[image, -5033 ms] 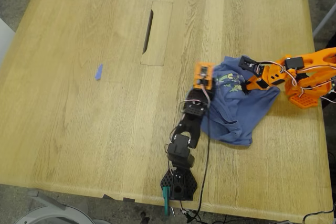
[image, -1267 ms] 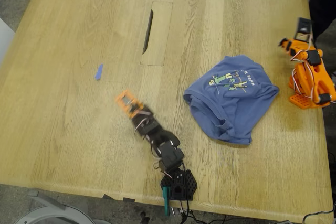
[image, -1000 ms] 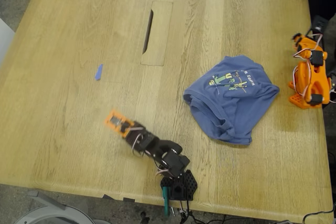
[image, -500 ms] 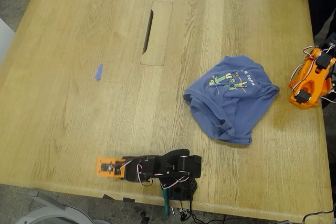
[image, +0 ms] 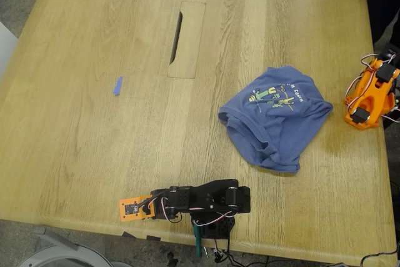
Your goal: Fold a T-shirt
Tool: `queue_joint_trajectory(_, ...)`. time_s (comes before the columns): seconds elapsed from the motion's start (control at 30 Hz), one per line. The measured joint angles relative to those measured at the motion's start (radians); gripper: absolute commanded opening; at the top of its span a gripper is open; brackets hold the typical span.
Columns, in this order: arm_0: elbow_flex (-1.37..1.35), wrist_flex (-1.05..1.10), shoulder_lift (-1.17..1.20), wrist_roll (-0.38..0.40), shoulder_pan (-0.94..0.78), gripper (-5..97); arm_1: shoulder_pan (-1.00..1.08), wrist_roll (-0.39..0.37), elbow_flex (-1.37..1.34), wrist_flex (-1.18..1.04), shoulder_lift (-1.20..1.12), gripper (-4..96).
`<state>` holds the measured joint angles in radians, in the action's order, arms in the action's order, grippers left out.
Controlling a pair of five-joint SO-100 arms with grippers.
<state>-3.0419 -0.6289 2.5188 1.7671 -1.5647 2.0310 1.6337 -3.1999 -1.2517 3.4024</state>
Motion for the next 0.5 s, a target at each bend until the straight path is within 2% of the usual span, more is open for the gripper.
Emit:
queue_joint_trajectory(0.07,-0.008,-0.006,0.020,-0.018,0.000,0,0.000,0.014,0.000,0.000,0.000,0.4)
queue_joint_trajectory(0.13,-0.011,-0.017,0.025,-0.003,0.000,0,0.000,0.020,0.000,0.000,0.000,0.4)
queue_joint_trajectory(0.17,-0.009,-0.040,0.025,0.034,0.000,0,0.000,0.021,0.000,0.000,0.000,0.4)
queue_joint_trajectory(0.27,-0.008,-0.117,0.028,0.253,0.000,0,0.000,0.021,0.000,0.000,0.000,0.4)
queue_joint_trajectory(0.3,-0.006,-0.129,0.029,0.273,0.000,0,0.000,0.021,0.000,0.000,0.000,0.4)
queue_joint_trajectory(0.5,-0.006,-0.143,0.029,0.193,0.012,0,0.000,0.021,0.000,0.000,0.000,0.4)
